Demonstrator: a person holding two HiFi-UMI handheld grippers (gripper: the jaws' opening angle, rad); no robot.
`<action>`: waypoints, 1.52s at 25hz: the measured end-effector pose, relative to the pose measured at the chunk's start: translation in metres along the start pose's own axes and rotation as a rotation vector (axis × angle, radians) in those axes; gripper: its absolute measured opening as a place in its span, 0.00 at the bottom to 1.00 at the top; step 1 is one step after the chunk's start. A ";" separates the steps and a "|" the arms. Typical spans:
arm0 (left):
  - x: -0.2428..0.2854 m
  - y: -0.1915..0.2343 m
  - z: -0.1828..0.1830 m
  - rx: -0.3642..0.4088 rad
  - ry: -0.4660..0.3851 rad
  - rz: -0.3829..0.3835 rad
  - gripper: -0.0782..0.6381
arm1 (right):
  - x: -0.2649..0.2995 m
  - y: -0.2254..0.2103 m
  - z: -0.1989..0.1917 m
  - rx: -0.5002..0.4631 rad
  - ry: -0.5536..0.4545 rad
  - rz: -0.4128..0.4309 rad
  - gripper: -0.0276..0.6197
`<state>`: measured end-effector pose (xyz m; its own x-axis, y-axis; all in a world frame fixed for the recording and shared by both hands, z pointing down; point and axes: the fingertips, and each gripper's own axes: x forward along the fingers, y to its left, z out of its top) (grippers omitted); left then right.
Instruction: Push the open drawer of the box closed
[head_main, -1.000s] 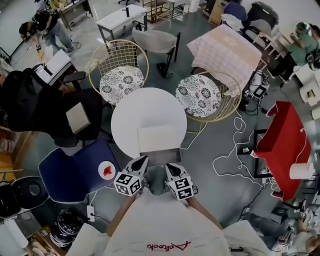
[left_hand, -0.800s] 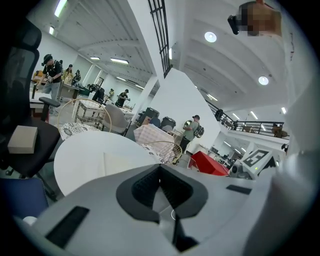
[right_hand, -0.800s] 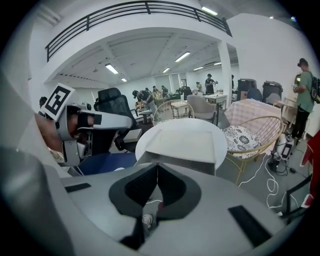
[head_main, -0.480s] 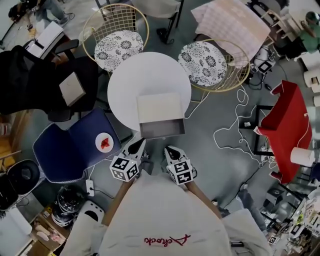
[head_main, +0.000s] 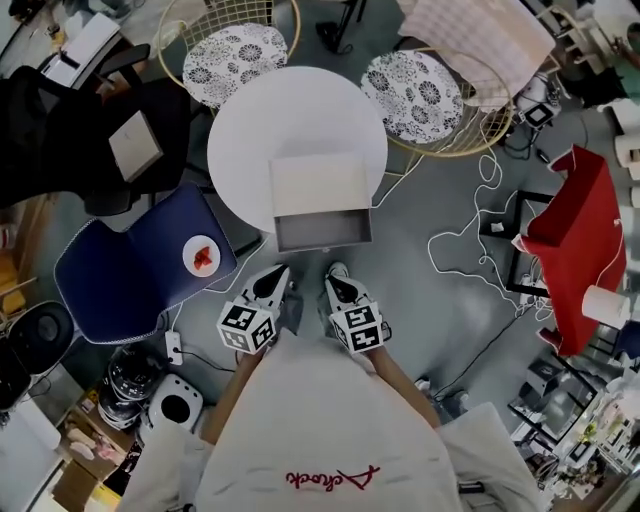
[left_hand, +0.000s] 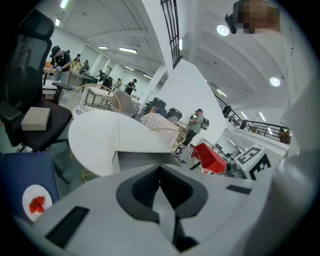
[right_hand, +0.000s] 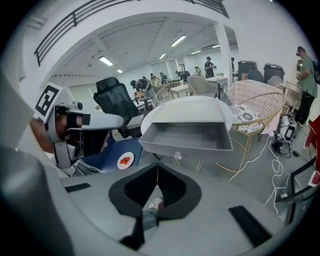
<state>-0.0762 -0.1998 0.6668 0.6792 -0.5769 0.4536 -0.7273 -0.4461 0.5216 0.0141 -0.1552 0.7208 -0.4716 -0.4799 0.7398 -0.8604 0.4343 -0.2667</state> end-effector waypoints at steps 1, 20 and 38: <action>0.001 0.000 -0.003 -0.001 0.003 0.003 0.13 | 0.000 -0.001 -0.002 0.000 0.004 0.001 0.07; 0.007 -0.011 -0.025 0.000 0.003 0.004 0.13 | 0.041 -0.019 -0.030 0.015 0.092 0.013 0.32; -0.002 -0.005 -0.023 -0.010 0.000 0.021 0.13 | 0.090 -0.042 -0.002 0.077 0.098 -0.028 0.28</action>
<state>-0.0715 -0.1806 0.6802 0.6640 -0.5860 0.4644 -0.7402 -0.4272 0.5193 0.0081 -0.2149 0.7995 -0.4291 -0.4125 0.8036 -0.8871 0.3600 -0.2888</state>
